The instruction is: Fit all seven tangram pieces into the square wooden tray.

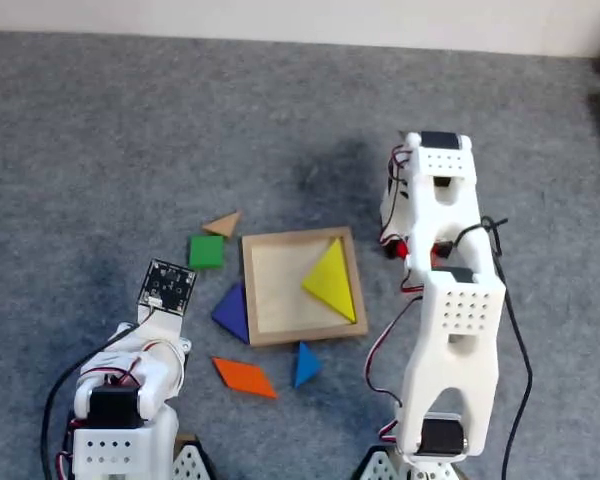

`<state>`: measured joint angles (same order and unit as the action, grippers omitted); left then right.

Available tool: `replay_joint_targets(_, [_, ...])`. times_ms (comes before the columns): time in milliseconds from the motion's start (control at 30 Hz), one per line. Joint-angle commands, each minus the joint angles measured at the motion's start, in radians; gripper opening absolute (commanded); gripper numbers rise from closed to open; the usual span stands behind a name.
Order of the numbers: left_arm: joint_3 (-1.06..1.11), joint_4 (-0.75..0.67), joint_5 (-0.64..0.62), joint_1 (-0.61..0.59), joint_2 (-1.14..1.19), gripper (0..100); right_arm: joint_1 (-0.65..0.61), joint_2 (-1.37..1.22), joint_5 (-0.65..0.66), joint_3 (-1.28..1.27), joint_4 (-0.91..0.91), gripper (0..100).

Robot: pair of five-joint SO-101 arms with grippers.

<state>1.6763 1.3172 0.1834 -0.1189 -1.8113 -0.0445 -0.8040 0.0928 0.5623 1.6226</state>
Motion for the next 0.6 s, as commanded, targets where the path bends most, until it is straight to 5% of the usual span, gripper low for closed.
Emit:
replay_joint_targets(0, [0.019, 0.003, -0.011, -0.013, -0.012, 0, 0.022, 0.016, -0.009, 0.044, -0.022, 20.0])
replay_joint_targets(200, [0.019, 0.003, -0.011, -0.013, -0.012, 0, 0.008, 0.016, -0.015, 0.044, -0.025, 33.7])
replay_joint_targets(567, [0.019, 0.003, -0.011, -0.013, -0.012, 0, -0.008, 0.016, -0.037, 0.045, -0.084, 34.3])
